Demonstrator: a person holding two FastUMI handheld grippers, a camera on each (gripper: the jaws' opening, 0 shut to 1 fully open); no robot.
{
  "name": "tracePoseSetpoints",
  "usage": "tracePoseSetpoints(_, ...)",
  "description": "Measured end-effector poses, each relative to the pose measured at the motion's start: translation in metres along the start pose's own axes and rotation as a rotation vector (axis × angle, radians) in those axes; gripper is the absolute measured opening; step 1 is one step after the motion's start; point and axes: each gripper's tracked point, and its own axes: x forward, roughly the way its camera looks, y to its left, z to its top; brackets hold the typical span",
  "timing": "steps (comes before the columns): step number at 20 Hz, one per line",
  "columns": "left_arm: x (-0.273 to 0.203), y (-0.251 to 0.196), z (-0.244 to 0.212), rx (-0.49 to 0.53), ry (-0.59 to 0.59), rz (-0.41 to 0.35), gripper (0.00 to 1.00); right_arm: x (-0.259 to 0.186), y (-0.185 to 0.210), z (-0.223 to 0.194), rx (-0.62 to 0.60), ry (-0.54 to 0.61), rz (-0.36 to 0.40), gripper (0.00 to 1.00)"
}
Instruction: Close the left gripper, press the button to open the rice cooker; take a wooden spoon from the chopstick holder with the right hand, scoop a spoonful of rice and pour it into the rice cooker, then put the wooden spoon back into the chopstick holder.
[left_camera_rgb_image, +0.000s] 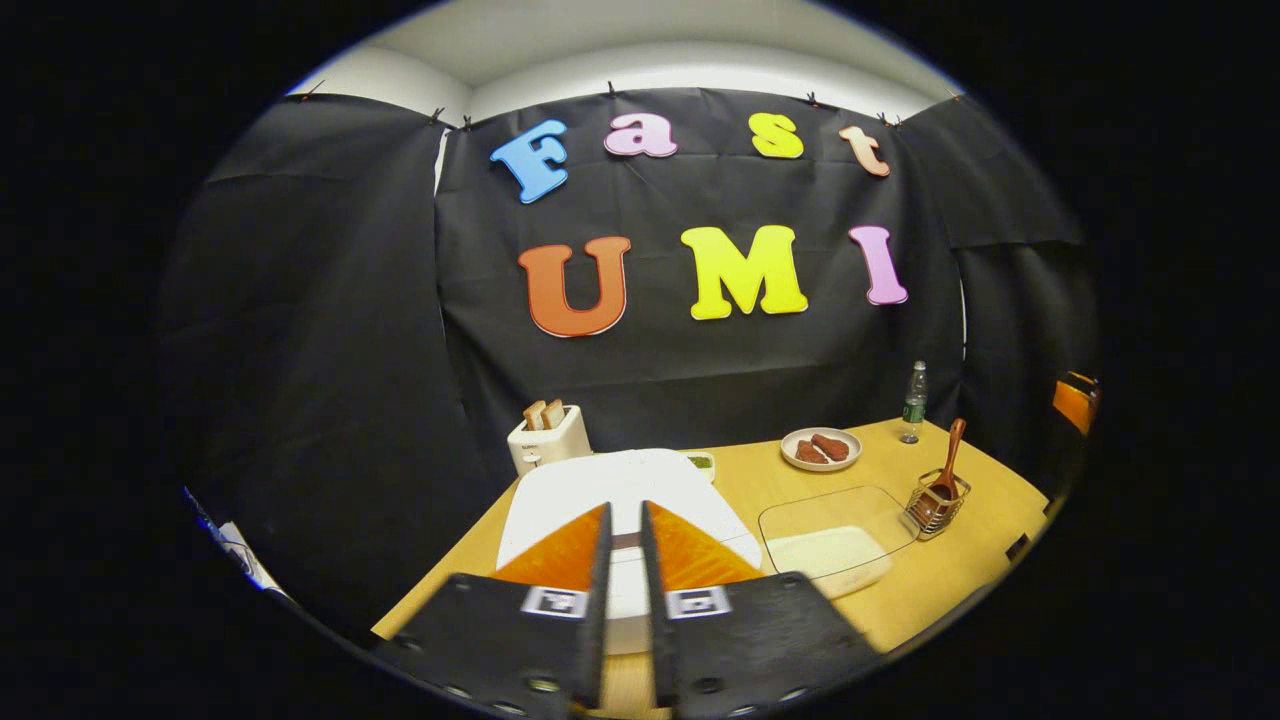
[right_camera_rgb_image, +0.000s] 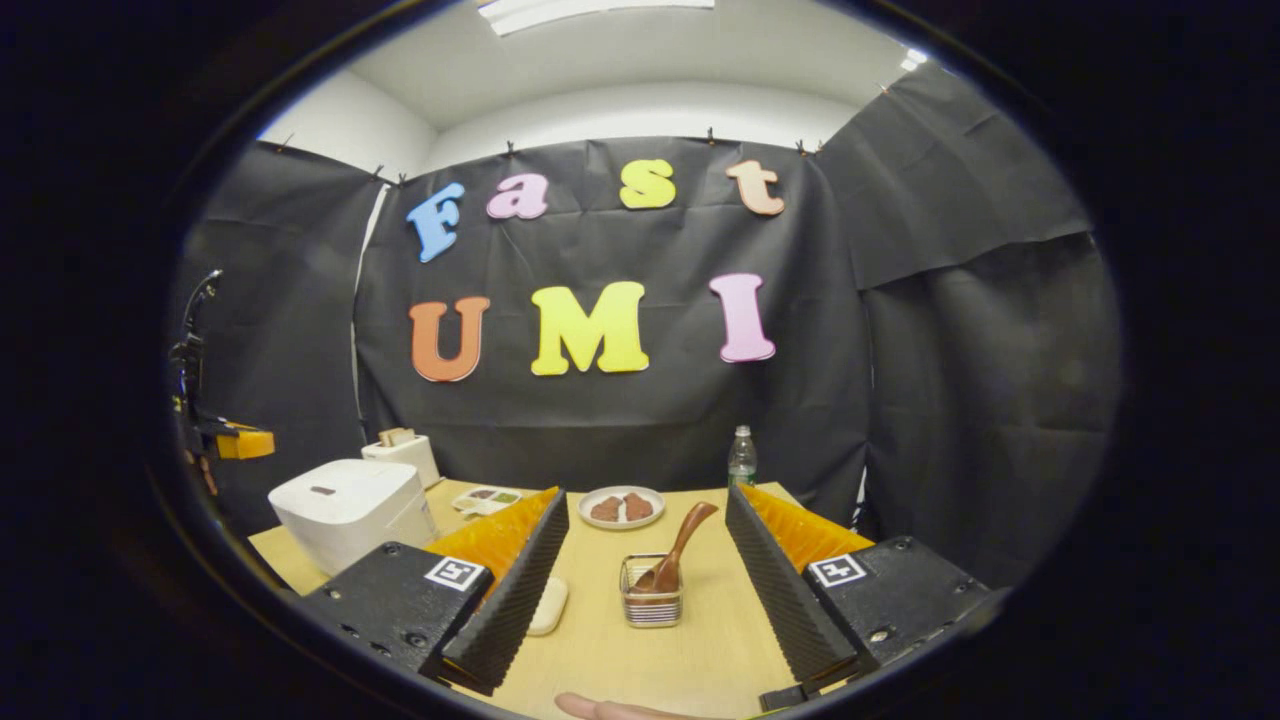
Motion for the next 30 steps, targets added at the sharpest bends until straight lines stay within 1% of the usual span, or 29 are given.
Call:
tracePoseSetpoints(1,0.006,-0.002,-0.012,-0.002,0.042,-0.003,0.0,0.003,-0.003,-0.005,0.004,0.009,-0.002,1.0)
tracePoseSetpoints(2,0.011,-0.005,-0.023,-0.005,0.088,-0.004,0.04,0.005,-0.004,-0.009,0.006,0.019,-0.003,1.0)
tracePoseSetpoints(3,0.018,-0.008,-0.03,-0.001,0.122,-0.01,0.05,0.006,-0.007,-0.014,0.007,0.029,-0.005,0.99)
tracePoseSetpoints(4,0.025,-0.012,-0.034,0.0,0.146,-0.026,0.04,0.009,-0.009,-0.018,0.004,0.038,-0.007,0.99)
tracePoseSetpoints(5,0.029,-0.011,-0.04,-0.006,0.176,-0.02,0.04,0.012,-0.009,-0.023,-0.003,0.051,-0.005,1.0)
tracePoseSetpoints(6,0.034,-0.005,-0.044,0.003,0.206,0.013,0.0,0.012,-0.011,-0.026,-0.005,0.058,-0.004,1.0)
tracePoseSetpoints(8,0.047,0.004,-0.05,0.018,0.226,0.025,0.0,0.014,-0.014,-0.031,-0.004,0.067,0.002,1.0)
tracePoseSetpoints(9,0.052,0.005,-0.051,0.009,0.235,0.028,0.0,0.014,-0.017,-0.036,-0.004,0.07,0.001,0.98)
tracePoseSetpoints(12,0.063,0.01,-0.058,-0.028,0.256,0.034,0.0,0.019,-0.025,-0.049,0.002,0.1,-0.002,0.98)
tracePoseSetpoints(13,0.066,0.009,-0.061,-0.037,0.257,0.026,0.0,0.02,-0.027,-0.054,0.007,0.111,-0.002,1.0)
tracePoseSetpoints(14,0.069,0.01,-0.062,-0.034,0.249,0.026,0.0,0.02,-0.028,-0.057,0.009,0.118,0.0,1.0)
tracePoseSetpoints(15,0.073,0.013,-0.065,-0.037,0.245,0.027,0.07,0.02,-0.028,-0.058,0.007,0.12,0.006,1.0)
tracePoseSetpoints(16,0.074,0.013,-0.072,-0.054,0.265,0.022,0.0,0.019,-0.029,-0.058,0.003,0.115,0.009,0.99)
tracePoseSetpoints(18,0.073,0.013,-0.071,-0.08,0.251,0.016,0.0,0.017,-0.032,-0.057,-0.007,0.105,0.002,0.99)
tracePoseSetpoints(20,0.071,0.01,-0.079,-0.101,0.279,0.019,0.0,0.018,-0.035,-0.058,-0.019,0.101,-0.008,1.0)
tracePoseSetpoints(24,0.072,0.012,-0.076,-0.066,0.255,0.029,0.0,0.021,-0.036,-0.063,-0.02,0.102,-0.015,1.0)
tracePoseSetpoints(25,0.071,0.013,-0.076,-0.073,0.251,0.032,0.0,0.024,-0.038,-0.067,-0.019,0.109,-0.019,1.0)
tracePoseSetpoints(27,0.067,0.014,-0.064,-0.116,0.222,0.027,0.0,0.028,-0.042,-0.077,-0.018,0.133,-0.026,1.0)
tracePoseSetpoints(30,0.066,0.02,-0.037,-0.15,0.142,0.025,0.0,0.033,-0.048,-0.09,-0.014,0.169,-0.036,1.0)
